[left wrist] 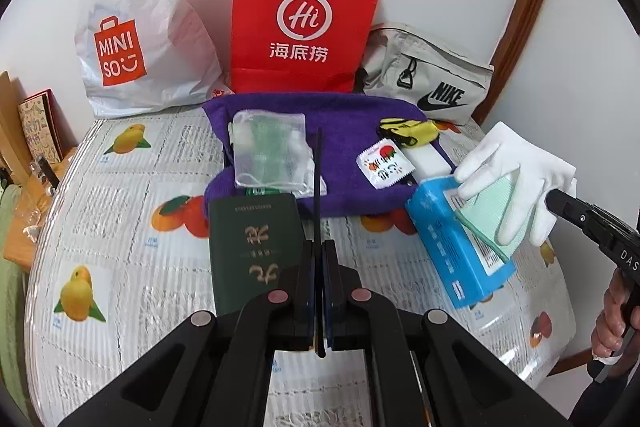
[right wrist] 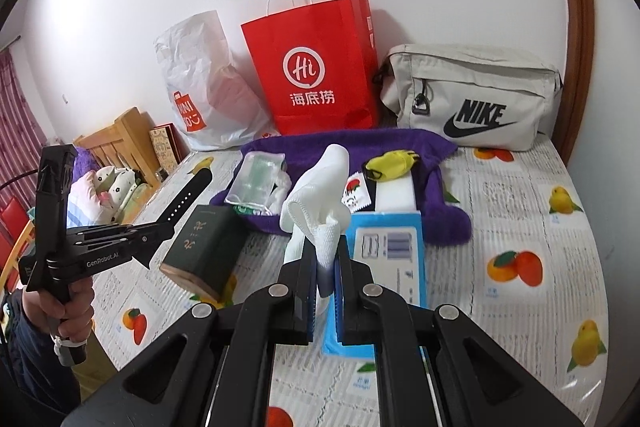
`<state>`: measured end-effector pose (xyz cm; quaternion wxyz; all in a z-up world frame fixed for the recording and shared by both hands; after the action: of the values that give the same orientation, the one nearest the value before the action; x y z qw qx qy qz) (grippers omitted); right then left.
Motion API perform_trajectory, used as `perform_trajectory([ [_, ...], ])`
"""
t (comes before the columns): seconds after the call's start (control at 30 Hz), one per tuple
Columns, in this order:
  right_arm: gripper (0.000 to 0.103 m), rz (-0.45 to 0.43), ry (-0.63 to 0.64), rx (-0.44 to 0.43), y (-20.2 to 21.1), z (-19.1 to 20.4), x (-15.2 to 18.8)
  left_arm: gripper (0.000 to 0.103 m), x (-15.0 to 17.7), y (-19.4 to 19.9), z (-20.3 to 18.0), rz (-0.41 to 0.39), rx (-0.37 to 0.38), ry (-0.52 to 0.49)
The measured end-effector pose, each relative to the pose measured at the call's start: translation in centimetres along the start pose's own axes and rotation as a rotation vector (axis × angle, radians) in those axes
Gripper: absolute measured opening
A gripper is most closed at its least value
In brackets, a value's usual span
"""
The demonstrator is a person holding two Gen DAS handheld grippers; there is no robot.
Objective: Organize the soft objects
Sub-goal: 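Carry the white glove with the right tool while the left tool carries the black strap over the towel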
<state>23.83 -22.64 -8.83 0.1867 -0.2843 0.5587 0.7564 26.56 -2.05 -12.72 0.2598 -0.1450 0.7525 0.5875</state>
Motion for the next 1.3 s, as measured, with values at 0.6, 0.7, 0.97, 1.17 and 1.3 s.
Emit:
perform_trajectory([
  [0.6, 0.007, 0.008, 0.013, -0.01, -4.5, -0.3, -5.1, 0.004, -4.9, -2.2, 1.8, -0.007, -0.023, 0.025],
  [0.7, 0.007, 0.008, 0.007, -0.011, -5.2, -0.6, -6.0, 0.004, -5.6, -2.7, 2.1, -0.006, -0.024, 0.027],
  [0.97, 0.007, 0.01, 0.001, -0.007, -7.6, -1.5, -7.9, 0.004, -7.5, -5.0, 2.2, 0.012, -0.014, 0.035],
  [1.17, 0.007, 0.027, -0.015, -0.007, -9.9, -2.5, -8.7, 0.004, -8.8, -6.9, 2.1, 0.023, -0.004, 0.032],
  [1.3, 0.007, 0.043, -0.021, -0.013, -11.7, -3.0, -9.3, 0.004, -9.6, -8.0, 2.0, 0.028, 0.003, 0.031],
])
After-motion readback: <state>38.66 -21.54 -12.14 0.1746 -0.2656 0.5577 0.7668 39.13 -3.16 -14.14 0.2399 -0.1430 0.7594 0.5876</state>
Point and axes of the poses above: each gripper's, at about its wrist camera, not at the fingertips, and y roughly against the way its jaws point, z to its left, x to its underside, the point moved 10 cm from there along -y, roughly the way its jaws point, and after that the axes turned 6 degrees about z, right-handed, at the moved point
